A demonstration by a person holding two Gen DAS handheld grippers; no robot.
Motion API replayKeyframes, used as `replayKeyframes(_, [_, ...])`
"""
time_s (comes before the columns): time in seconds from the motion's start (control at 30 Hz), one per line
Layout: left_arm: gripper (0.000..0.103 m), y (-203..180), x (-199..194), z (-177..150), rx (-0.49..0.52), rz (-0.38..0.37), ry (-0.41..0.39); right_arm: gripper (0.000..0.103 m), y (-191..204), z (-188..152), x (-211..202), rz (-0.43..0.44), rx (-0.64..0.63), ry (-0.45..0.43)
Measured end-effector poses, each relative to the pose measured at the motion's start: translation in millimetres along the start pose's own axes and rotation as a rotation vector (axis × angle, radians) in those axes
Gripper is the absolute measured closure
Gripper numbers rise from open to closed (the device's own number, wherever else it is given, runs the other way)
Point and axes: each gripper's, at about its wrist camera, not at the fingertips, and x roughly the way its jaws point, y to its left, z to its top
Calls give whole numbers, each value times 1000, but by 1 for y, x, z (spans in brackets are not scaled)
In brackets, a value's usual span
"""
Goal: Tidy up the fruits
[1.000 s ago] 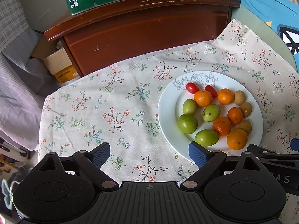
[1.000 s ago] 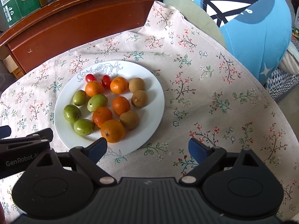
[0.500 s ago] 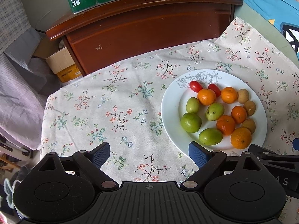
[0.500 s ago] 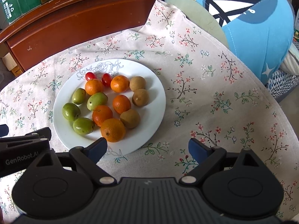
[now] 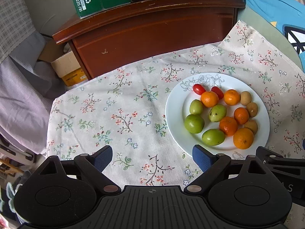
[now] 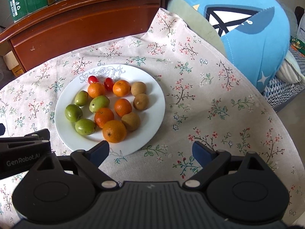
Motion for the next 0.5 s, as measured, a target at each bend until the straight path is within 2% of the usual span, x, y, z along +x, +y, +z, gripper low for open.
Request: replayKeyframes(0.5, [11, 5, -10, -15, -28, -1, -1, 9, 3, -13, -11, -11, -25, -26])
